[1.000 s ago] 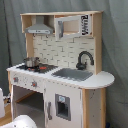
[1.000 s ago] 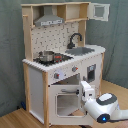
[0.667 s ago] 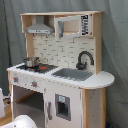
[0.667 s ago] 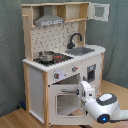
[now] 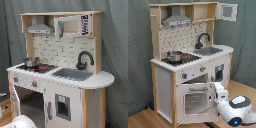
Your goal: Play with the kitchen
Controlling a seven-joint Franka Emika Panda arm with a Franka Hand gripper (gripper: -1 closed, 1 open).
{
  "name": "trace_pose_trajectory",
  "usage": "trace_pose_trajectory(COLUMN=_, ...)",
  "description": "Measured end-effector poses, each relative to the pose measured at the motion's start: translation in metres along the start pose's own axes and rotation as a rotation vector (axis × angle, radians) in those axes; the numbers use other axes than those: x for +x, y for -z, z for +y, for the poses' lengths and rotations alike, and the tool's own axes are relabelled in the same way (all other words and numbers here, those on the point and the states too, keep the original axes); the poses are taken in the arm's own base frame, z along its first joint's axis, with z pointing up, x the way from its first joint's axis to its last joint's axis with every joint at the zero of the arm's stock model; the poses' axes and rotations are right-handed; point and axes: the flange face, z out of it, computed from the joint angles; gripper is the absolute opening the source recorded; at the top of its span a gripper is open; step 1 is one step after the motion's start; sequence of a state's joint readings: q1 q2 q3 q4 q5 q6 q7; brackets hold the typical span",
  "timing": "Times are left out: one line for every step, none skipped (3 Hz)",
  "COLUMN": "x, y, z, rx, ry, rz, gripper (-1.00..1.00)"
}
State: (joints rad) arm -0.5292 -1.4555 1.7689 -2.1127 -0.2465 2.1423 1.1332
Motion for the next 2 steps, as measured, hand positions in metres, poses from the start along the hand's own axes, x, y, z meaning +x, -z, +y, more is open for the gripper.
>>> trace_pose_trajectory(x=0.021, y=0.000, z=0.016, rx=-0.008, ry=0.061, rz=0.000, gripper=1.00)
trace_pose_trajectory(x=0.037, y=-0.003, z=0.028, rx=-0.011, ry=0.118, rz=-0.007, gripper=1.00)
